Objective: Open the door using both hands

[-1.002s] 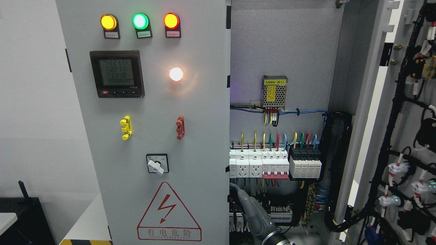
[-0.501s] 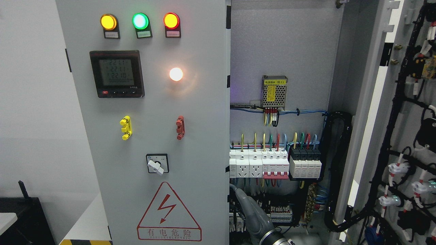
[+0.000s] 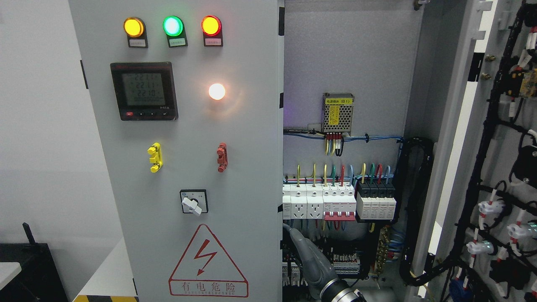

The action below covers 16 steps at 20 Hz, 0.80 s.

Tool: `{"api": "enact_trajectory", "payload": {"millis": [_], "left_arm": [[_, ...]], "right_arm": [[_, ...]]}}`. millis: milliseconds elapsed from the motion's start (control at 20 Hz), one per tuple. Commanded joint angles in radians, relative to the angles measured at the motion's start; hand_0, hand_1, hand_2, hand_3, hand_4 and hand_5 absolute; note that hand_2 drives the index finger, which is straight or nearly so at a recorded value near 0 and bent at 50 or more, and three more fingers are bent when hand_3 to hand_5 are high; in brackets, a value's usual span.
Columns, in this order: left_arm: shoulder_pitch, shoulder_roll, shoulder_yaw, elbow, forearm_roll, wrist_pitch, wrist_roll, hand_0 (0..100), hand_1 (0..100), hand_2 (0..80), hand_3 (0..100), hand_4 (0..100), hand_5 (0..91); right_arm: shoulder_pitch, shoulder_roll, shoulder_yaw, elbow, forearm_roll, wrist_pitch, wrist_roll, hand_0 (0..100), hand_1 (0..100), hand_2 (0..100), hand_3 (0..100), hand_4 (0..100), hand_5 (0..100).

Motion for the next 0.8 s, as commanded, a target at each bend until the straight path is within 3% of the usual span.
{"api": "enact_trajectory", "payload": {"millis": [0,501,651,751], "left_arm": [[-0.001,-0.021,0.0,0.0,0.0,0.0,0.0,0,0,0.0,0,3,0.0],[-0.001,-0.021,0.0,0.0,0.002,0.0,0.0,0,0,0.0,0,3,0.0],[0.0,-0.021,0.0,0.0,0.0,0.0,0.0,0,0,0.0,0,3,0.0],[0.0,-0.021,0.0,0.0,0.0,0.0,0.0,0,0,0.0,0,3,0.0]], "right_arm": [[-0.009,-0.001,-0.003,0.023,-0.002,0.001,0.021,11,0,0,0,0,0],[-0.021,-0.008,-0.004,0.029,-0.058,0.001,0.033,11,0,0,0,0,0],[-0.022,-0.01,-0.004,0.029,-0.058,0.001,0.093,11,0,0,0,0,0],[-0.022,-0.01,-0.004,0.029,-0.058,0.001,0.098,11,0,0,0,0,0]]}}
